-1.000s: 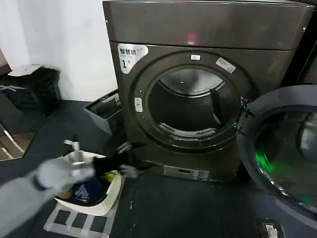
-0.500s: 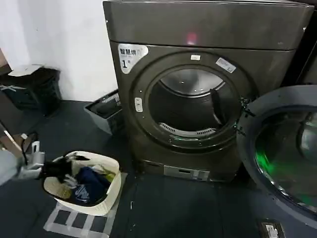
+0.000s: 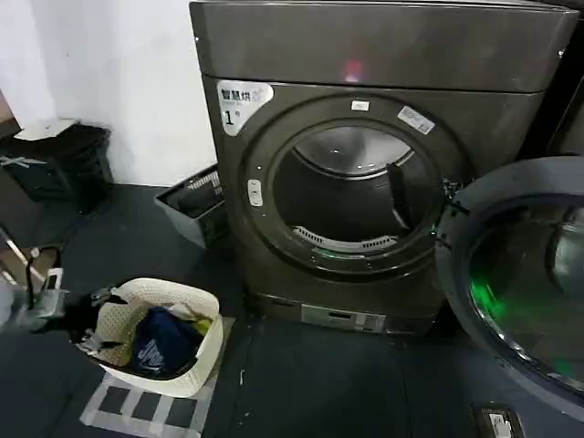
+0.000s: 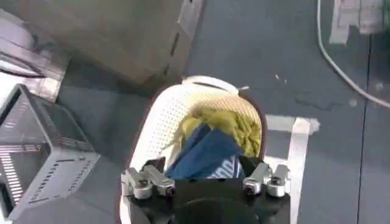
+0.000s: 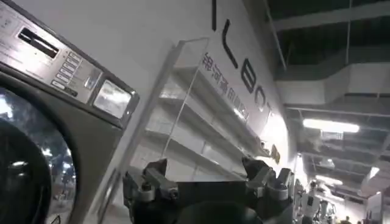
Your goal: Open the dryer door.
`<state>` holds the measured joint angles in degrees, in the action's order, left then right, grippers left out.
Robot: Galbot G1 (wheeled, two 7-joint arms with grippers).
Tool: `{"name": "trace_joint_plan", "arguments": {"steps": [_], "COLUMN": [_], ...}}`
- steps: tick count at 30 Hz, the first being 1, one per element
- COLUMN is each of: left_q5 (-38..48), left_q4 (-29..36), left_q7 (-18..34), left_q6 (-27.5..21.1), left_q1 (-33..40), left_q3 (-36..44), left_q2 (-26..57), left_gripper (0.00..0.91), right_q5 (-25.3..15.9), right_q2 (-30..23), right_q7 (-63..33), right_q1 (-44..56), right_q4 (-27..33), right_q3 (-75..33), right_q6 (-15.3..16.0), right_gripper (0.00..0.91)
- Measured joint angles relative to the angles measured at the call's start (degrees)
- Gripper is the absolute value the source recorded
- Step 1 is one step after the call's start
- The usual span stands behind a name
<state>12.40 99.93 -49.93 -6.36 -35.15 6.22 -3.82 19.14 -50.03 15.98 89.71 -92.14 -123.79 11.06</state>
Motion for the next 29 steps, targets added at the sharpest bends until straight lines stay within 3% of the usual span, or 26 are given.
{"name": "trace_joint_plan", "arguments": {"steps": [29], "left_q5": [-0.09], "left_q4": [-0.91], "left_q7": [0.98], "left_q6": [2.37], "left_q1": [-0.83], "left_q3": [0.40], "left_q2": [0.51], "left_gripper": [0.907], "right_q5": [-0.58], "right_q2": [-0.09], "right_q7": [0.55], "right_q1": [-0.25], "right_q4": [-0.80], "right_q3": [0.16], "right_q6": [0.00], "right_gripper": [0.907]}}
